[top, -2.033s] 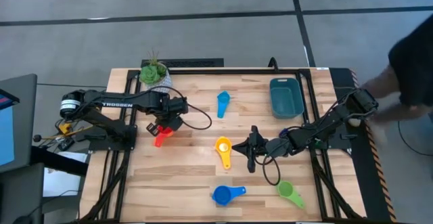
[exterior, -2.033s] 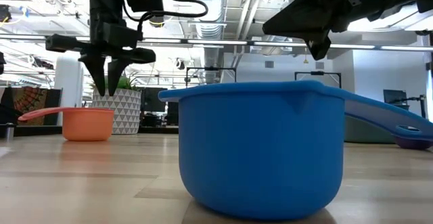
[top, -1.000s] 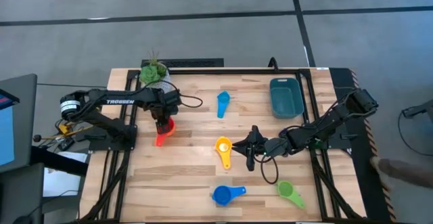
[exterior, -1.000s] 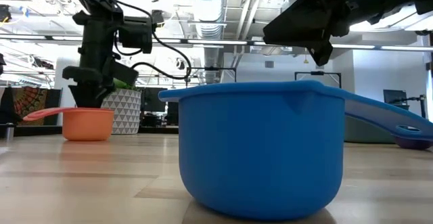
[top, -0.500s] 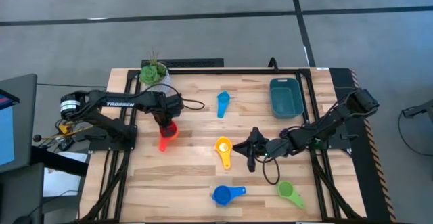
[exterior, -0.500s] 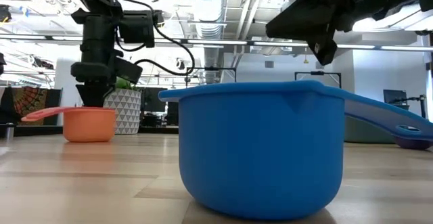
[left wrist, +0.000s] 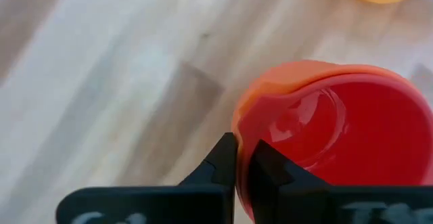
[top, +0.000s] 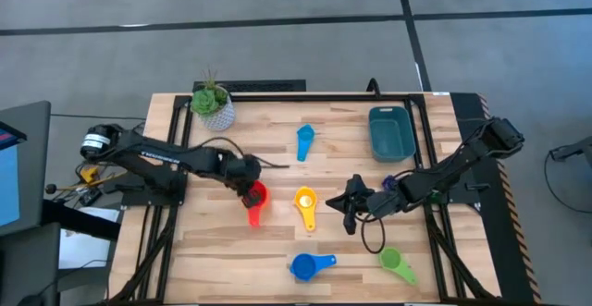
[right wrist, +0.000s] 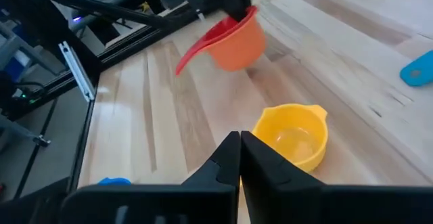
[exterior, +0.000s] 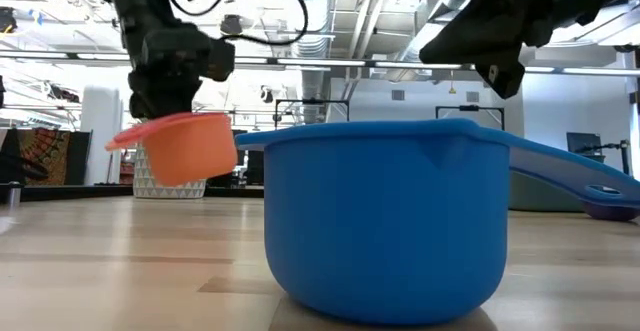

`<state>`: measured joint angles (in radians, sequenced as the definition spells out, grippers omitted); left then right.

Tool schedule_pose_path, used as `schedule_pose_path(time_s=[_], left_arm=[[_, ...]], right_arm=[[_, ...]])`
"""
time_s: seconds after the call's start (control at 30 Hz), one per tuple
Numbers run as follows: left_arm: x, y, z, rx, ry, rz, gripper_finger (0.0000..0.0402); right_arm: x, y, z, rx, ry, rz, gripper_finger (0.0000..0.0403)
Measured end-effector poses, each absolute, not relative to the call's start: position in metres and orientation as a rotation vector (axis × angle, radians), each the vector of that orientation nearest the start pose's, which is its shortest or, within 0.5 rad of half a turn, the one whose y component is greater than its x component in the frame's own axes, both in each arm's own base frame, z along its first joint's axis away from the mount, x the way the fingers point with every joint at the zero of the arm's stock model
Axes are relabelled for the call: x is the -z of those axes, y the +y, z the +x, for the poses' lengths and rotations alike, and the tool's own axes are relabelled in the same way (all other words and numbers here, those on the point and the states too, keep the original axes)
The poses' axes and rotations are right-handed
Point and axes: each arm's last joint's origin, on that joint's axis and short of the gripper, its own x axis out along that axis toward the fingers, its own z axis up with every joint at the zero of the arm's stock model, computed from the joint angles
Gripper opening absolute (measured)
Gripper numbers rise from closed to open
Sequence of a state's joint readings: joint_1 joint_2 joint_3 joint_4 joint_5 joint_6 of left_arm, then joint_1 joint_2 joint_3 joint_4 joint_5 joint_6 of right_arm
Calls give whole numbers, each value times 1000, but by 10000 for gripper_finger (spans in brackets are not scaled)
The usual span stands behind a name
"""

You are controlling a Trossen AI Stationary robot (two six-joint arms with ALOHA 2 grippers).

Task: Nest measuring cups in basket
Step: Move the nested measuring cups to the center of the table

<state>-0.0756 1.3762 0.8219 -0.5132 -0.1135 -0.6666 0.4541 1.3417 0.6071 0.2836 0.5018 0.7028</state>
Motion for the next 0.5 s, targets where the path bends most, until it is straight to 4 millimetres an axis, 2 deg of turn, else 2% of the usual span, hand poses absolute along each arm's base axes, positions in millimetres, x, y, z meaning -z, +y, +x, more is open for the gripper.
schedule_pose_path(time_s=[0.23, 0.5], left_arm=[[-204, -46, 257, -381, 912, -561, 3], [-202, -64, 256, -387, 894, -564, 3]], right_arm=[[-203, 103, 250, 177, 316, 511, 26], [-207, 106, 253, 155, 312, 453, 55]])
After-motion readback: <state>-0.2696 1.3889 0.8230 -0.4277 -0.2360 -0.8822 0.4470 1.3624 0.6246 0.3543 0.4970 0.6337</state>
